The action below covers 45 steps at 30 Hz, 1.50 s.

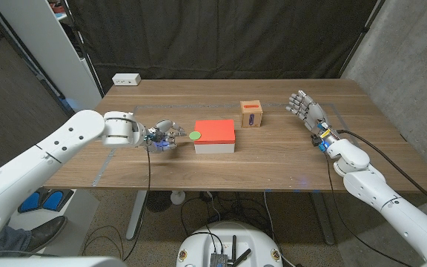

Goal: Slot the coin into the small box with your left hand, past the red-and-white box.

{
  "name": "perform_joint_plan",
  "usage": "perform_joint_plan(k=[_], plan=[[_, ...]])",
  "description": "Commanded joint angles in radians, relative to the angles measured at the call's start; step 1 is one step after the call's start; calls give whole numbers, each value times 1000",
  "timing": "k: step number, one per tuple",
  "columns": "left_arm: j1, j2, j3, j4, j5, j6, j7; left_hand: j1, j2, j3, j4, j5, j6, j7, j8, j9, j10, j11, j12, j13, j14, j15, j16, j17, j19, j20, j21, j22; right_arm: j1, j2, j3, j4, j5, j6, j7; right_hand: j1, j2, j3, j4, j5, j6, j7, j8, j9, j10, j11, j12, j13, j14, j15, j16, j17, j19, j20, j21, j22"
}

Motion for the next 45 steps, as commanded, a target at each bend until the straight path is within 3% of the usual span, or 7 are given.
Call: perform_joint_plan(k=[1, 45], plan=[[-30, -2, 46, -22, -30, 0, 73, -13, 2, 10, -3, 6, -2, 1, 7, 0, 5, 0, -1, 5, 0, 0, 3, 3, 1, -37, 0, 0, -3, -4, 2, 14, 14, -1, 15, -3, 8, -3, -3, 1, 11, 19, 5, 3, 13, 1, 0, 2, 13, 4, 6, 3, 6, 4, -5, 4], [-11, 28, 76, -102, -34, -65, 175, -30, 7, 21, -5, 1, -8, 9, 41, -26, 4, 0, -9, 11, -1, 0, 5, -3, 3, -36, 7, 1, -66, -17, 29, -24, 27, 14, -6, -7, 11, -5, -3, 1, 22, 14, 5, 3, 23, 0, 1, 0, 17, 5, 5, -3, 11, 14, -20, 4]])
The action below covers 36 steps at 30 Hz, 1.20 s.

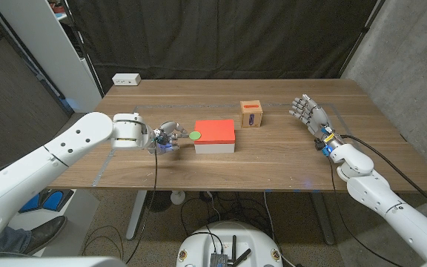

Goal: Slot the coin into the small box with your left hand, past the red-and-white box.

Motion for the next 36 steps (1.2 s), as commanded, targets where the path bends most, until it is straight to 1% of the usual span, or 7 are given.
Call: perform_joint_plan(k=[1, 10, 19, 26, 34, 36], plan=[[2, 11, 10, -19, -4, -6, 23, -6, 4, 7, 0, 1, 0, 4, 6, 2, 6, 0, -4, 4, -3, 0, 3, 4, 4, -36, 8, 1, -26, -11, 11, -21, 1, -1, -16, -2, 6, -5, -3, 1, 11, 14, 5, 3, 11, -1, 1, 1, 10, -2, 5, 2, 4, 6, -5, 4], [-22, -1, 29, -23, -4, 4, 52, -5, 7, 9, -1, 2, -4, 4, 10, 0, 5, 0, -4, 6, -5, 0, 2, 4, 2, -36, 8, 1, -30, -15, 13, -20, 1, 2, -11, -2, 6, -5, -3, 1, 12, 14, 5, 3, 12, 1, 1, 0, 10, -1, 4, 1, 4, 8, -8, 4], [-49, -18, 53, -13, 1, 21, 55, -4, 9, 7, 0, 1, -3, 6, 15, -2, 4, 0, -7, 6, -4, 1, 4, 3, 2, -36, 9, 0, -35, -14, 17, -21, 7, 3, -10, -3, 7, -5, -3, 1, 13, 13, 5, 3, 14, 0, 1, 0, 11, 0, 4, -1, 5, 9, -12, 5], [-48, -21, 56, -21, -1, 18, 75, -2, 12, 8, 0, 1, -5, 5, 20, -4, 0, 0, -13, 1, -8, 0, 1, -1, -1, -36, 9, 0, -42, -13, 23, -16, 11, 10, -10, -3, 7, -5, -3, 2, 13, 13, 4, 3, 15, 0, 1, 0, 11, 0, 4, -1, 6, 9, -14, 5], [-68, -32, 74, -17, -10, 31, 107, 2, 14, 7, -1, 2, -3, 4, 25, -4, 6, 0, -8, 8, -6, 1, 3, 0, 0, -37, 9, -1, -47, -6, 28, -5, 22, 18, -5, -3, 8, -5, -4, 2, 14, 13, 4, 3, 17, 2, 1, 0, 12, 0, 4, -3, 8, 8, -17, 5], [-69, -33, 76, -12, -8, 31, 97, 1, 15, 6, 0, 1, -3, 5, 26, -5, 3, 0, -11, 6, -9, 1, 0, -3, 0, -36, 9, 0, -47, -5, 29, -4, 24, 19, -3, -3, 8, -5, -4, 2, 14, 13, 4, 3, 17, 2, 1, 0, 12, 0, 3, -3, 8, 9, -18, 5]])
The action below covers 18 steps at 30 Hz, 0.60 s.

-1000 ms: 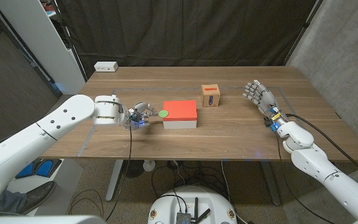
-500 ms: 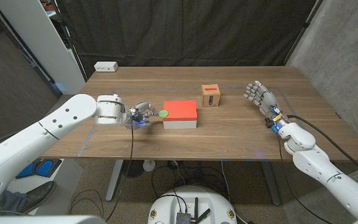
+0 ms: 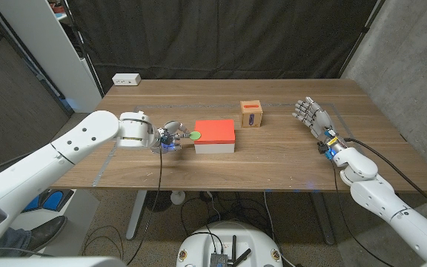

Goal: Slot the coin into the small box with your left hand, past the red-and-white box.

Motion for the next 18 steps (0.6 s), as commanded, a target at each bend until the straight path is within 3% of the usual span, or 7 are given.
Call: perform_joint_plan(k=[1, 18], plan=[[-21, -14, 22, 8, -5, 13, 17, 1, 14, 6, 0, 2, 2, 1, 10, -1, 0, 0, -9, -4, -7, 2, 0, -4, -1, -36, 4, 0, -8, 7, 7, 11, 12, 10, 6, -3, 8, -2, 0, 2, 5, 14, 3, 3, 5, 0, 1, -1, 11, 0, 3, 1, 5, 6, -3, 5], [-36, -36, 40, 29, -5, 26, -5, -1, 23, 5, 1, 2, 10, 11, 17, -6, 2, -1, -6, 2, -12, 2, 0, -9, -4, -36, 1, 0, -16, 17, 12, 22, 19, 21, 4, -4, 8, -2, -1, 2, 4, 13, 2, 3, 7, 3, 1, -1, 13, 2, 3, -1, 6, 8, -9, 5]])
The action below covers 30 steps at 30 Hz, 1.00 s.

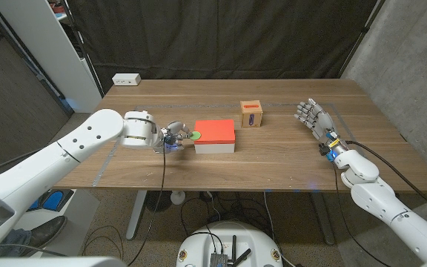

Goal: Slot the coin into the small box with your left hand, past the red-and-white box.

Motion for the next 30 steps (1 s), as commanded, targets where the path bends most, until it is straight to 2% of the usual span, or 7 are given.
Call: perform_joint_plan(k=[1, 8, 14, 23, 30], plan=[[-6, -12, 10, 13, -3, 5, -12, -1, 13, 5, 1, 2, 6, 7, 4, -2, 1, -1, -2, 3, -6, -1, 3, 2, -5, -36, 1, 0, -6, 7, 4, 10, 5, 9, 1, -4, 8, -2, -1, 2, 5, 13, 2, 3, 7, 3, 1, -1, 8, -5, 3, -1, 6, 8, -4, 5], [-3, -14, 10, 17, 1, 2, -31, -7, 23, 6, 5, 2, 14, 12, 6, -3, -3, -1, -8, -1, -11, -1, 0, -1, -10, -36, -1, -1, -3, 17, 3, 23, 12, 15, 10, -5, 8, -3, -1, 2, 4, 11, 2, 4, 9, -1, 1, -1, 9, -2, 3, -2, 7, 9, -6, 5], [8, -13, 6, 24, 13, -2, -76, -22, 37, 6, 9, 1, 99, 21, 31, -8, 0, -2, -4, 1, -11, -1, 1, -5, -13, -36, -5, -1, -1, 22, 1, 30, 14, 19, 14, -5, 8, -3, -1, 1, 6, 10, 2, 4, 13, 1, 2, -1, 9, -1, 3, -3, 8, 11, -8, 5], [26, 1, -10, 15, 20, -4, -116, -29, 54, 7, 3, 1, 165, 29, 33, -18, 3, -2, 3, -2, -10, -1, 0, -16, -16, -37, -9, -4, -1, 36, 1, 35, 16, 34, 11, -6, 8, -4, -1, 1, 7, 9, 2, 4, 20, 0, 4, 0, 9, -1, 3, -4, 8, 14, -10, 5], [70, 18, -37, 4, 18, -40, -144, -6, 105, 29, -2, 9, 184, 27, 22, -21, -6, -2, 8, 1, -10, -2, 3, -15, -21, -38, -11, -5, -9, 37, -5, 20, 7, 30, -1, -7, 8, -4, -1, 1, 8, 8, 3, 4, 23, -1, 5, 0, 9, 0, 2, -4, 8, 16, -12, 6]])
